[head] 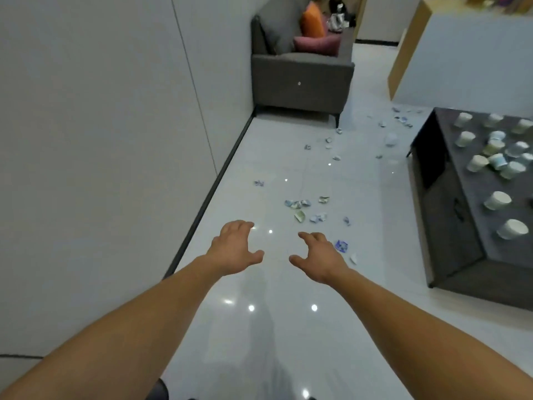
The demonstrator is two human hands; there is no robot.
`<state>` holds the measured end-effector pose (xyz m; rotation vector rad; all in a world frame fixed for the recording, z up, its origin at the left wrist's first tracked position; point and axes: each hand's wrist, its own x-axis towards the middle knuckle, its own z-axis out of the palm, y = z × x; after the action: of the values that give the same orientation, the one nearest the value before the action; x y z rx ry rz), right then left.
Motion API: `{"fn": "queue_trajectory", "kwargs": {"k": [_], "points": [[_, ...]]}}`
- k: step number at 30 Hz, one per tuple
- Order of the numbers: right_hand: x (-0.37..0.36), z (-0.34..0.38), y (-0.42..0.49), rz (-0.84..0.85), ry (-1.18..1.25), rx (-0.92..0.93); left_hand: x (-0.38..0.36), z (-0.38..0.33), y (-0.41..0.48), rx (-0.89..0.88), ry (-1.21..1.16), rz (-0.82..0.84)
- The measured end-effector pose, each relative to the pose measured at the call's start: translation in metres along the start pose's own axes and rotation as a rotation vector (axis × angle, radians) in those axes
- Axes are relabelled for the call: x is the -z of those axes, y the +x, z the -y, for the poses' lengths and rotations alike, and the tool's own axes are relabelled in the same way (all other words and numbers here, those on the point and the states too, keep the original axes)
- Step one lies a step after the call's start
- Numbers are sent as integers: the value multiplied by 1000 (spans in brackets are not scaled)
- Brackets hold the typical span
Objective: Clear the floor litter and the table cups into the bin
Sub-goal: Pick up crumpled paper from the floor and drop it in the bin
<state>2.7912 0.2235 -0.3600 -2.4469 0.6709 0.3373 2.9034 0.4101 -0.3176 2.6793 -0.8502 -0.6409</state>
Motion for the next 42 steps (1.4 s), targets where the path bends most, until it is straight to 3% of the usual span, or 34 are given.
{"fn": "queue_trajectory", "kwargs": {"k": [6, 13, 23, 28, 34, 42], "points": [[64, -99, 19, -52, 30, -179, -12, -86, 72, -117, 47, 130], [112, -159, 89, -71, 72, -331, -14, -151, 208, -220, 94, 185], [195, -241, 188, -93, 86, -419, -12, -256, 367, -356, 71, 267], [224, -308, 257, -23, 91, -390, -39, -302, 439, -293, 100, 284], [242, -403, 342, 161, 105, -302, -90, -350, 515, -86, 83, 325], [169, -522, 460, 354, 82, -273, -222, -344, 618, 66, 40, 465]]}}
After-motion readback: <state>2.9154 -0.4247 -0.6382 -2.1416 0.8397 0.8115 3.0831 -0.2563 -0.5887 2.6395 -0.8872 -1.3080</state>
